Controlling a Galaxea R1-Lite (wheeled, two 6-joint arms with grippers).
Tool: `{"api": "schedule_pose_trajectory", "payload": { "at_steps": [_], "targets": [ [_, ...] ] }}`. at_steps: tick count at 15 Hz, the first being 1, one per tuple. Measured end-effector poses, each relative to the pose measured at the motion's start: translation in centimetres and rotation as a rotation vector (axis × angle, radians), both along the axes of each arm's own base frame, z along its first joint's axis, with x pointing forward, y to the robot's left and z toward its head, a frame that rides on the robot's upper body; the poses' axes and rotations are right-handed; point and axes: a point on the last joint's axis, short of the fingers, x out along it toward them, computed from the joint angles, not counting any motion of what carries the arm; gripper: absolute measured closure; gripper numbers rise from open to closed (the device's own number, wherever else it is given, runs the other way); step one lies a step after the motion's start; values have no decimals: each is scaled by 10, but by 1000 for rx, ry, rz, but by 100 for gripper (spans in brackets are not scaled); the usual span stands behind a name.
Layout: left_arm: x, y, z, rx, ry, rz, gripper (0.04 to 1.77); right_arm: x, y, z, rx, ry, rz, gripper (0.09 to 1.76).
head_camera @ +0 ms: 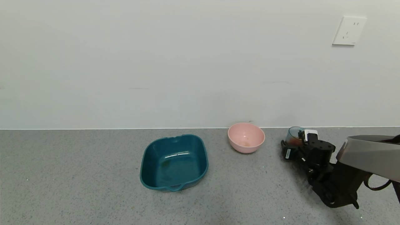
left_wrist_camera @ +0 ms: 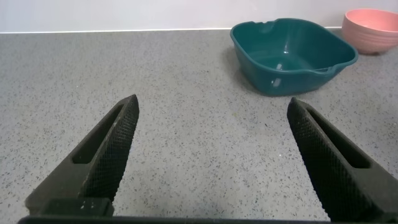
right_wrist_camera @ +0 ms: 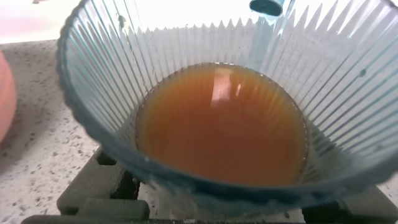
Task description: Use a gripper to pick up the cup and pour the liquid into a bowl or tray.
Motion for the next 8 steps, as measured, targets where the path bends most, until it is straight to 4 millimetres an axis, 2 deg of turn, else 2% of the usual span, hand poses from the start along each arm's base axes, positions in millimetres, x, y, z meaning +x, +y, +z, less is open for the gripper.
{"api": "schedule_pose_trajectory", "payload": {
  "at_steps": [3,8],
  "targets": [
    [0,0,0,0,0,0,9,-1,-2,10,-2,11,-1,48],
    [0,0,0,0,0,0,9,-3,-1,46,1,16,23,48]
  ]
}}
